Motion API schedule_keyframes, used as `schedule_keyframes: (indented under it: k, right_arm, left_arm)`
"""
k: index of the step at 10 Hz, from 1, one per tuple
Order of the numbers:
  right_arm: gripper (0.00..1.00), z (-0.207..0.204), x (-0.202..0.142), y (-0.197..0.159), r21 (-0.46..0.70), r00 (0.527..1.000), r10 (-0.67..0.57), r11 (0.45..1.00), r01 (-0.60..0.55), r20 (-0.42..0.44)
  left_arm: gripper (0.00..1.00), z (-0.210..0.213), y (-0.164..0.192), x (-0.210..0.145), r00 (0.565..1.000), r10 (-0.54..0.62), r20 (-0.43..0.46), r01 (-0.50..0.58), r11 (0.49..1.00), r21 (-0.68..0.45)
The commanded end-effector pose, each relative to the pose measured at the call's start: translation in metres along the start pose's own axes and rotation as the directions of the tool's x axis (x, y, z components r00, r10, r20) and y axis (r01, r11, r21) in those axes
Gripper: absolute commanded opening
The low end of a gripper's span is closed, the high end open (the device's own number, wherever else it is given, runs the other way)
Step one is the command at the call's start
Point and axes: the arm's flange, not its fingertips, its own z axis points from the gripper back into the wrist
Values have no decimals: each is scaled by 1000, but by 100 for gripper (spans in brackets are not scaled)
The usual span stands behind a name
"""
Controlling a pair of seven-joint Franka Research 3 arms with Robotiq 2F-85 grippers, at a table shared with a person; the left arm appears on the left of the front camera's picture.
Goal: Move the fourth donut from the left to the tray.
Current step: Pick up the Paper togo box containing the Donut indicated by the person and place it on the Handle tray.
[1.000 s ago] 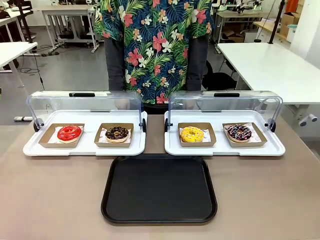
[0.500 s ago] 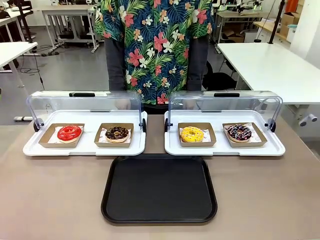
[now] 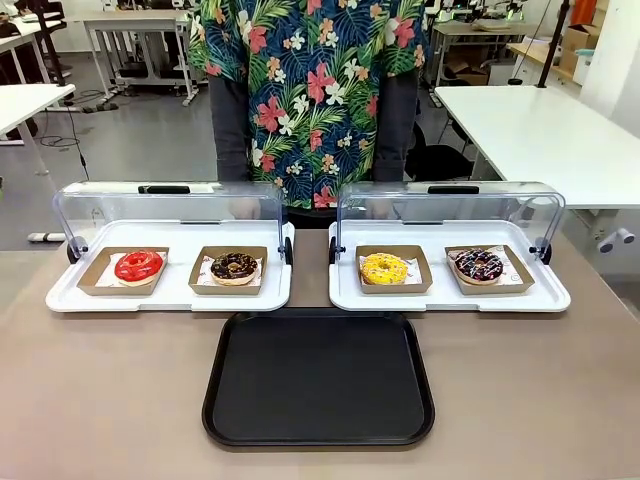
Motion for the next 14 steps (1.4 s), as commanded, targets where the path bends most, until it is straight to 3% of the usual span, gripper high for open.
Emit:
schedule_keyframes:
  k: [1, 14]
  right_arm:
    - [100, 0, 2, -3, 6, 999, 26, 1000, -26, 21]
    - [100, 0, 2, -3, 6, 999, 26, 1000, -26, 21]
  left_arm:
    - [100, 0, 0, 1, 1000, 4, 26, -4, 1000, -5]
    - [100, 0, 0, 1, 1000, 4, 26, -4, 1000, -5]
